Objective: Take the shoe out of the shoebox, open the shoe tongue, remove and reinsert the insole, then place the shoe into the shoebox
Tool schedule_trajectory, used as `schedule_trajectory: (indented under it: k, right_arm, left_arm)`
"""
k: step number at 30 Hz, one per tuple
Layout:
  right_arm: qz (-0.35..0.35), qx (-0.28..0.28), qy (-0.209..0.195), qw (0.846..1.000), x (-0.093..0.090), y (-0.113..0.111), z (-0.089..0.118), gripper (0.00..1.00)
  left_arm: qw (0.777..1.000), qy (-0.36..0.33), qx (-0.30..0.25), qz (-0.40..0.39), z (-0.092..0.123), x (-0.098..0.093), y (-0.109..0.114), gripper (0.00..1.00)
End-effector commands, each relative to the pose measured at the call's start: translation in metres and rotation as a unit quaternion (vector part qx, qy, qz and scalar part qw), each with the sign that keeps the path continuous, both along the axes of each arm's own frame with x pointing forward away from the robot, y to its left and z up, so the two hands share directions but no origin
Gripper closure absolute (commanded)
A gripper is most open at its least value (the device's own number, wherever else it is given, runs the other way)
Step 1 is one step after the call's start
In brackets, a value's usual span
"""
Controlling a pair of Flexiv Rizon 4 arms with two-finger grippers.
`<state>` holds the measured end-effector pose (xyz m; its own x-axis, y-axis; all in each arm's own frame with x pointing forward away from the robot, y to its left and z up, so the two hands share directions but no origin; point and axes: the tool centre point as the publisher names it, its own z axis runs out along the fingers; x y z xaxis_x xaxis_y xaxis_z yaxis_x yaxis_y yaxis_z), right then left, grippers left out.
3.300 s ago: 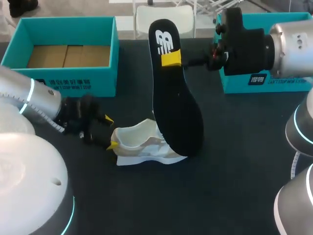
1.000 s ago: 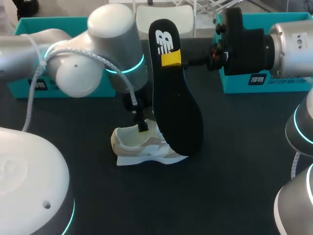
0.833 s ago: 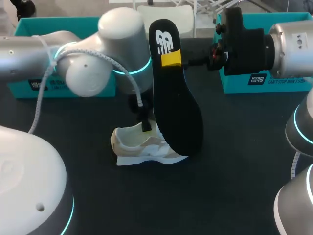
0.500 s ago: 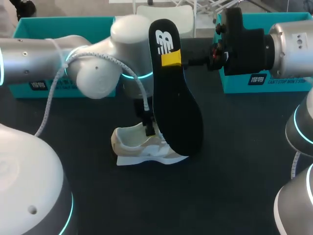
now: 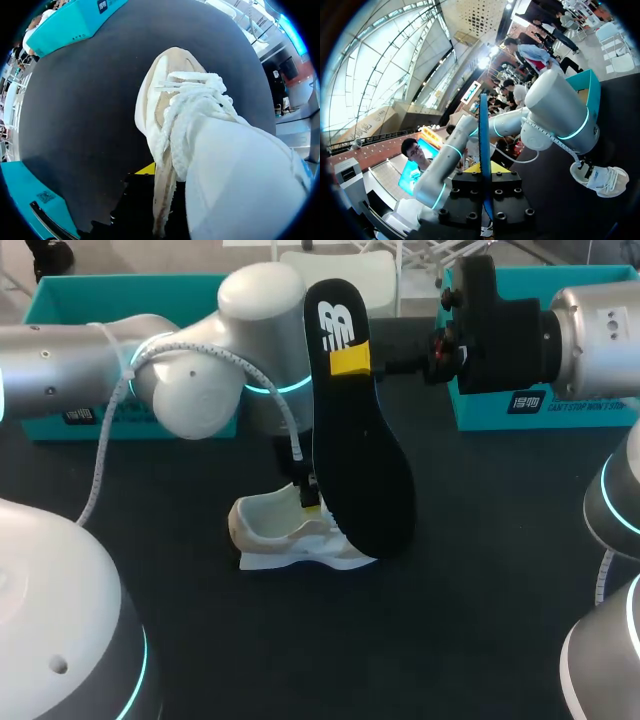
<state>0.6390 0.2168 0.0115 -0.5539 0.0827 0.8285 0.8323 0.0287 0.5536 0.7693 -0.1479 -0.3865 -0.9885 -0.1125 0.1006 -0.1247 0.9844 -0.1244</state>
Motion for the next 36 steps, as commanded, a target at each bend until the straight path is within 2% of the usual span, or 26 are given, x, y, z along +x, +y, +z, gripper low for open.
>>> schedule_trajectory:
  k: [1, 16, 19, 20, 24, 25, 27, 30, 31, 32, 33, 35, 36]
  right_arm:
    - [-0.001, -0.001, 0.001, 1.000, 0.000, 0.004, 0.000, 1.00]
    - [-0.001, -0.001, 0.001, 1.000, 0.000, 0.004, 0.000, 1.00]
    - [-0.001, -0.001, 0.001, 1.000, 0.000, 0.004, 0.000, 1.00]
    - [-0.001, -0.001, 0.001, 1.000, 0.000, 0.004, 0.000, 1.00]
    - [-0.001, -0.001, 0.001, 1.000, 0.000, 0.004, 0.000, 1.00]
    - [-0.001, -0.001, 0.001, 1.000, 0.000, 0.004, 0.000, 1.00]
    - [-0.001, -0.001, 0.001, 1.000, 0.000, 0.004, 0.000, 1.00]
    - [-0.001, -0.001, 0.001, 1.000, 0.000, 0.004, 0.000, 1.00]
    - [-0.001, -0.001, 0.001, 1.000, 0.000, 0.004, 0.000, 1.00]
    - [-0.001, -0.001, 0.001, 1.000, 0.000, 0.004, 0.000, 1.00]
    - [-0.001, -0.001, 0.001, 1.000, 0.000, 0.004, 0.000, 1.00]
    - [-0.001, -0.001, 0.001, 1.000, 0.000, 0.004, 0.000, 1.00]
    - [-0.001, -0.001, 0.001, 1.000, 0.000, 0.004, 0.000, 1.00]
  left_arm:
    - [1.000, -0.002, -0.004, 0.000, 0.004, -0.002, 0.005, 1.00]
    - [1.000, -0.002, -0.004, 0.000, 0.004, -0.002, 0.005, 1.00]
    - [0.985, 0.122, -0.027, -0.121, 0.020, 0.005, 0.008, 1.00]
    - [0.972, 0.167, -0.036, -0.164, 0.026, 0.006, 0.008, 1.00]
    - [0.929, 0.214, -0.032, -0.301, 0.048, 0.003, 0.014, 1.00]
    - [0.906, 0.233, -0.011, -0.353, 0.052, 0.002, 0.014, 1.00]
    - [0.878, 0.249, 0.011, -0.408, 0.058, 0.003, 0.015, 1.00]
    - [0.806, 0.265, 0.072, -0.524, 0.060, 0.003, 0.014, 1.00]
    - [0.803, 0.255, 0.073, -0.534, 0.062, 0.004, 0.013, 1.00]
    - [0.772, 0.252, 0.097, -0.575, 0.062, 0.004, 0.011, 1.00]
    - [0.753, 0.254, 0.104, -0.599, 0.063, 0.003, 0.011, 1.00]
    - [0.689, 0.217, 0.135, -0.678, 0.064, 0.000, 0.013, 1.00]
    - [0.660, 0.227, 0.136, -0.703, 0.064, 0.000, 0.014, 1.00]
